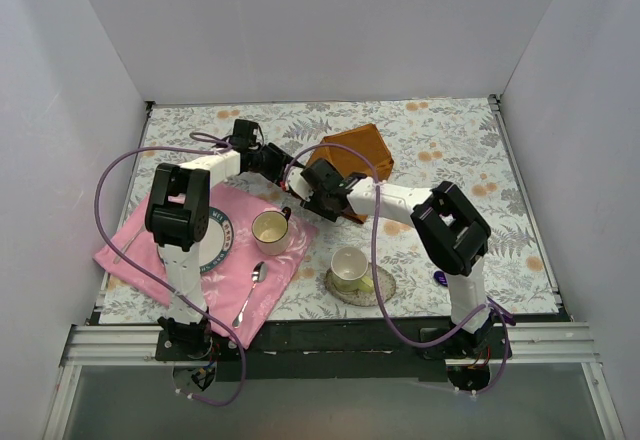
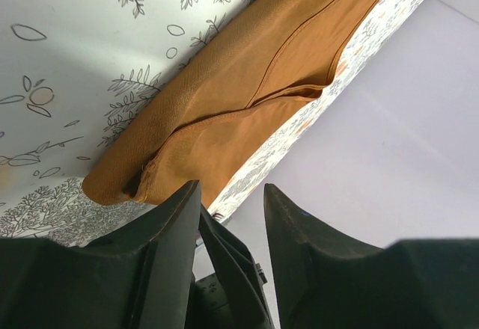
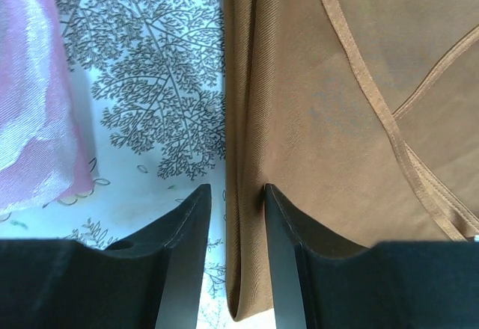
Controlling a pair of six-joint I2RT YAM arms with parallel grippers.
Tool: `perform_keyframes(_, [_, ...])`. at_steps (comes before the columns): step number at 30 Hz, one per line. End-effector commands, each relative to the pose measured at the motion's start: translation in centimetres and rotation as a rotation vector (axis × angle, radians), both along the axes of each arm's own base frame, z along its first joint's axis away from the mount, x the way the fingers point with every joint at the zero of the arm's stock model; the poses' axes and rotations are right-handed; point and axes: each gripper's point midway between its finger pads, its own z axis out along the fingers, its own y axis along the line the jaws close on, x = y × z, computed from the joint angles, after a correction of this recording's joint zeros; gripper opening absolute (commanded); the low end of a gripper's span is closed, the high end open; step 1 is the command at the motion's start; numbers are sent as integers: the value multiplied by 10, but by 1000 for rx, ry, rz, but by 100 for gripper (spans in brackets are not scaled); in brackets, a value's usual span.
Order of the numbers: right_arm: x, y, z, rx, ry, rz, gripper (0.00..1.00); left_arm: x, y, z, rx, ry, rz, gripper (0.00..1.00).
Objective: Fold the napkin, place the utensils inside, and roll it up
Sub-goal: Roll the napkin with the utensil
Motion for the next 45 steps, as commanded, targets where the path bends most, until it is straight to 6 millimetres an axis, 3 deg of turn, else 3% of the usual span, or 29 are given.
perform_keyframes(1, [14, -1, -4, -8, -76, -28, 42, 1, 4, 38, -23, -78, 10, 38])
perform_keyframes(12, [22, -8, -21, -53, -113, -64, 33, -8, 8, 33, -17, -59, 12, 39])
perform_keyframes(17, [18, -1, -21, -16, -82, -65, 21, -13, 11, 35, -5, -66, 15, 56])
perform_keyframes(24, [10, 7, -24, 26, 8, -57, 2, -24, 19, 27, 27, -35, 26, 55])
perform_keyframes(35, [5, 14, -16, 234, 230, -94, 1, -28, 30, 18, 73, 45, 73, 63])
perform_keyframes(40, [5, 15, -19, 284, 346, -106, 1, -33, 28, 10, 60, 102, 71, 63])
perform_keyframes(45, [2, 15, -20, 337, 437, -106, 1, -33, 13, 4, 54, 104, 29, 72])
